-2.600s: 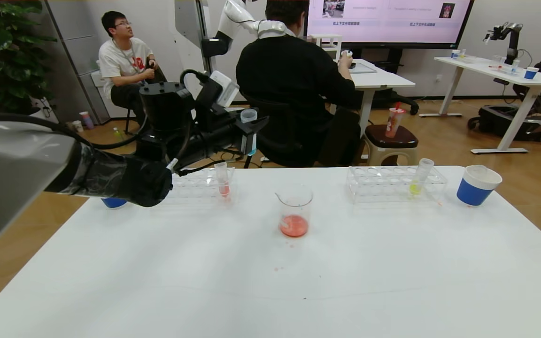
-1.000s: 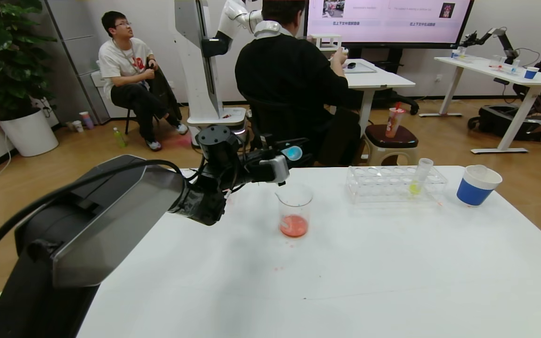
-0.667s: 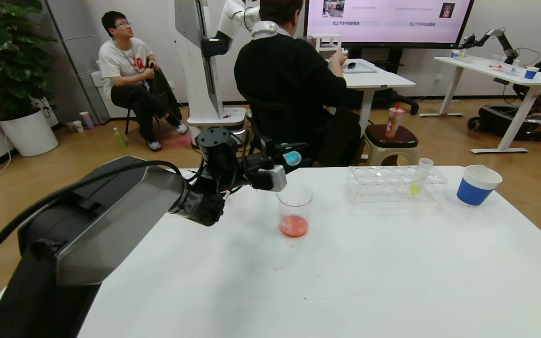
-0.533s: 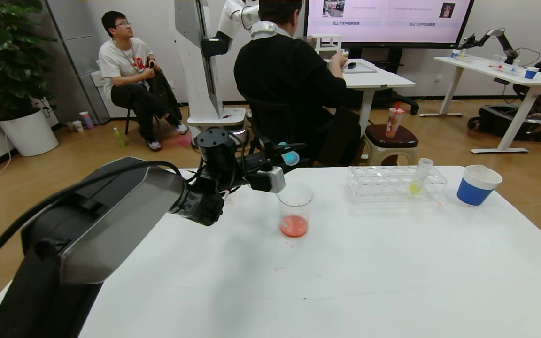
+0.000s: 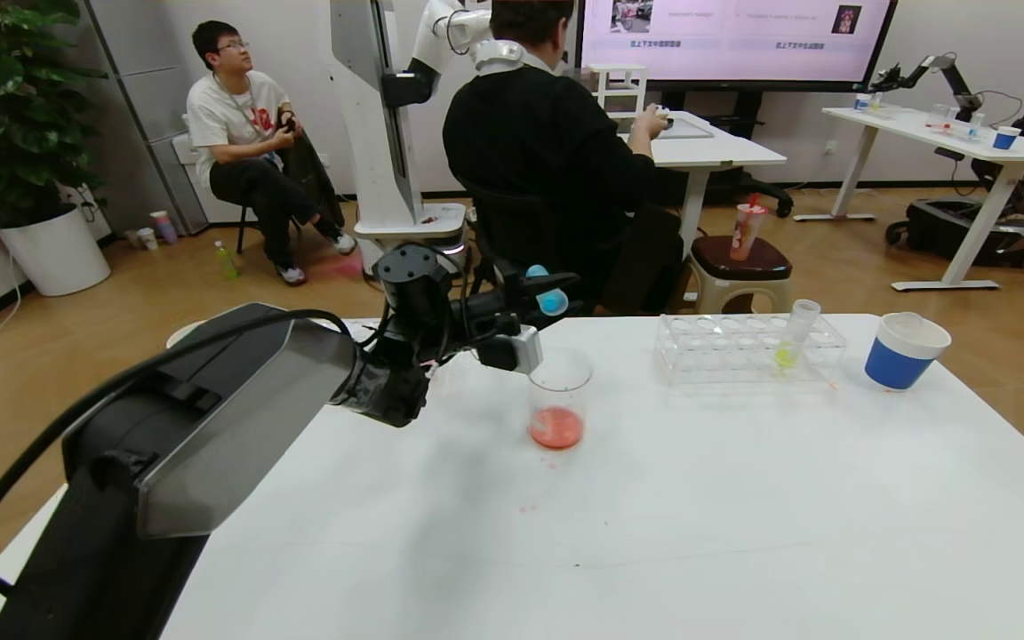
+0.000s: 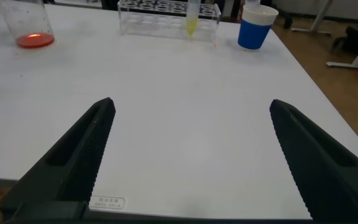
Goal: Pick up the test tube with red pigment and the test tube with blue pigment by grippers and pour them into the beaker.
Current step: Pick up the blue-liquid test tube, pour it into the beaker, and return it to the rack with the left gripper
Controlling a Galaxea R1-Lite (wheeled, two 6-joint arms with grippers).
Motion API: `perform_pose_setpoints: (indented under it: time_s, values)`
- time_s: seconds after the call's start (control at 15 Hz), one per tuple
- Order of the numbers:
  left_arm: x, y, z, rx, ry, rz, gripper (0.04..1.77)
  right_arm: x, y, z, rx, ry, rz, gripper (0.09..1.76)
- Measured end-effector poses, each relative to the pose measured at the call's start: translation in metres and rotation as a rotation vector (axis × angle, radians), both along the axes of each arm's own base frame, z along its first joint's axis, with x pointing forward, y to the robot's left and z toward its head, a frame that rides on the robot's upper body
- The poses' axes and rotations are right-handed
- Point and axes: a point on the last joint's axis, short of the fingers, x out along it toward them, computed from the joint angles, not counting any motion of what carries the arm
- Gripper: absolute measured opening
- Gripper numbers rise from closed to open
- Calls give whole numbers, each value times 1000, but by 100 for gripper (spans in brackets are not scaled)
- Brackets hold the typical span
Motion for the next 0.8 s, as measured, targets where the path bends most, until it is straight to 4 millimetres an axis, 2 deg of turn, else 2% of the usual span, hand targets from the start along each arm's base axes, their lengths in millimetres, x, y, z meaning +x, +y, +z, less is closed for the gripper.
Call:
perform_pose_setpoints:
  time_s: [0.8]
  values:
    - [3,-3,-3,33,-110,-12,54,0,0,0,0,0,0,174]
